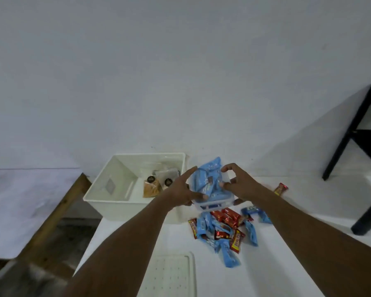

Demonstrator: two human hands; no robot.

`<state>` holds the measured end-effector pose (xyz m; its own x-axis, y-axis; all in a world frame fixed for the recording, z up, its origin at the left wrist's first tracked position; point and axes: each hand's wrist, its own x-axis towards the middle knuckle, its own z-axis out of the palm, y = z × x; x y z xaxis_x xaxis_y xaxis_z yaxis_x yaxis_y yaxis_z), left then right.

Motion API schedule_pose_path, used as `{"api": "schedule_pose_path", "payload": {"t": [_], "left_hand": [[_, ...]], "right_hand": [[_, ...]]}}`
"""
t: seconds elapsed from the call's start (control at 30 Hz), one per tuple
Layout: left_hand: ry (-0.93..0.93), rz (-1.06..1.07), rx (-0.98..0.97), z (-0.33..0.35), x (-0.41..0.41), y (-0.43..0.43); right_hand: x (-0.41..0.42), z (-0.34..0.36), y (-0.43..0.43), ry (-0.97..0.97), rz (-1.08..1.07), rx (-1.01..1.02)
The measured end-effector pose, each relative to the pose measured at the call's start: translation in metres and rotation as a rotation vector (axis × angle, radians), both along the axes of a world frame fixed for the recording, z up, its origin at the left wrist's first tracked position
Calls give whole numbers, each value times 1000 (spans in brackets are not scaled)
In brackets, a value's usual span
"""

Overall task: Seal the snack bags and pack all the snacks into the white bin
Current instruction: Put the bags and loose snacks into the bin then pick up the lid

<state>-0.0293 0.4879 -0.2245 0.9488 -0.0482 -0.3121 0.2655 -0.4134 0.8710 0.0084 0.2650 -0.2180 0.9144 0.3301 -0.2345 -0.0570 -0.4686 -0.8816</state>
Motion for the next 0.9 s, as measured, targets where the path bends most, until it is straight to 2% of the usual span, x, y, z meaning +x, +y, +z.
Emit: {"api": "schedule_pose_path", "payload": {"t": [0.27,0.4,0.5,0.77,0.9], "left_hand": [[-99,106,50,35,-5,190],[-142,92,128,23,0,269],[-95,81,211,2,11,318],[118,40,156,-80,59,378],[189,15,355,-116,75,376]], "right_hand": [[20,22,200,-93,104,18],[31,-2,287,-115,101,9],[39,-31,337,-83,108,-7],[68,-117,405,115,82,-49],[77,-148,420,160,100,-101]]}}
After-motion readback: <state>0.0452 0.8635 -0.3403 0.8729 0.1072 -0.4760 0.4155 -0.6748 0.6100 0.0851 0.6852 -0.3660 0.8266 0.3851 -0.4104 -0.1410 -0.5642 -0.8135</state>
